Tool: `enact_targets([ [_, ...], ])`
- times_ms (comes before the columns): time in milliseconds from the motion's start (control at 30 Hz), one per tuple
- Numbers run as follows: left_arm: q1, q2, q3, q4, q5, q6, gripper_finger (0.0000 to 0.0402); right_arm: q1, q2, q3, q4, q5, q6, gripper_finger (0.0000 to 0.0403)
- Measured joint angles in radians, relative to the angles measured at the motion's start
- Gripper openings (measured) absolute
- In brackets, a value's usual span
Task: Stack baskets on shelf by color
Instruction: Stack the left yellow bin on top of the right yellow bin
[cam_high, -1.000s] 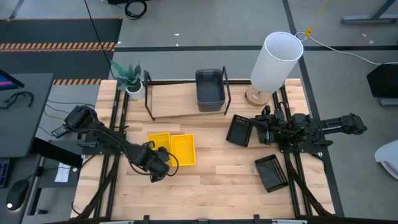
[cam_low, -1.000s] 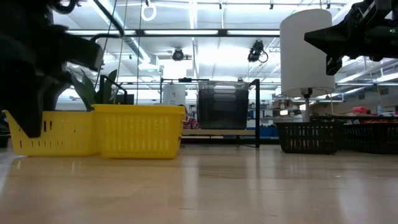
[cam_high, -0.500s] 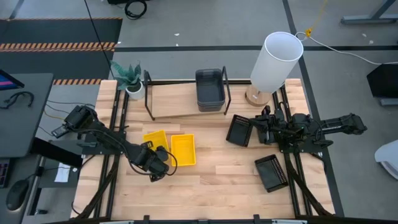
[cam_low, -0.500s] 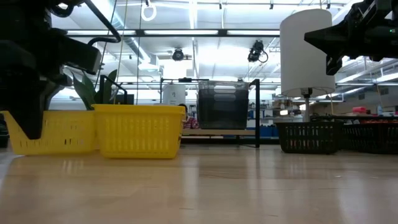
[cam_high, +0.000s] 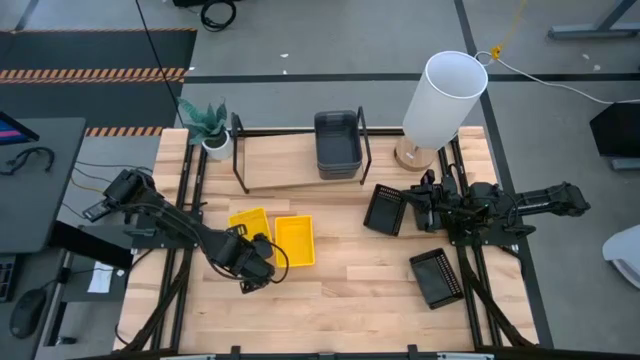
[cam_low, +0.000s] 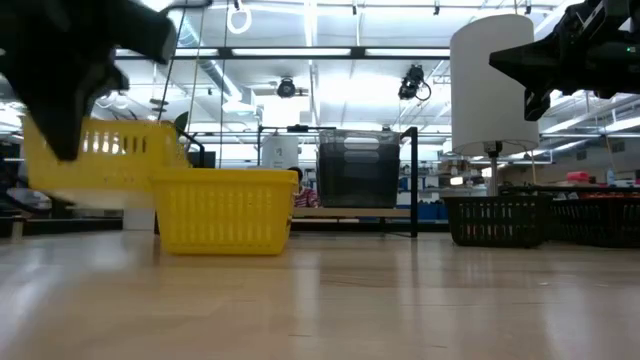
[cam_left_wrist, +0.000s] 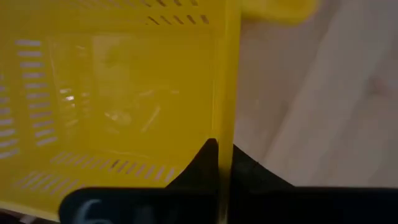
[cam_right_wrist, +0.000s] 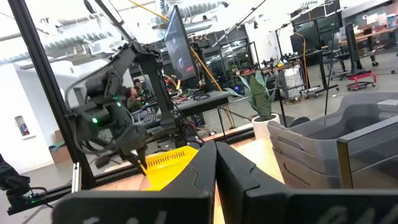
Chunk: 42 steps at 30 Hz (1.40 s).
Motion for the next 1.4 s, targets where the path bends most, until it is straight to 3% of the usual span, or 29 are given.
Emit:
enact_targets([
  [333, 0.0, 0.0, 0.165, -0.069, -0.033, 0.032, 0.0003, 0.0, 0.0, 0.0, 0.0, 0.0, 0.0, 0.0016],
  [600, -0.006, 0.0, 0.17, 0.056, -0.041, 0.03, 0.0003, 0.0, 0.0, 0.0, 0.0, 0.0, 0.0, 0.0016],
  [1033, -0.012, 0.047, 0.172, 0.241, -0.146, 0.083, 0.0003, 0.0, 0.0, 0.0, 0.0, 0.0, 0.0, 0.0016],
  [1400, -0.022, 0.144, 0.172, 0.244, -0.212, 0.101, 0.0004, 0.0, 0.0, 0.0, 0.002, 0.0, 0.0, 0.0016],
])
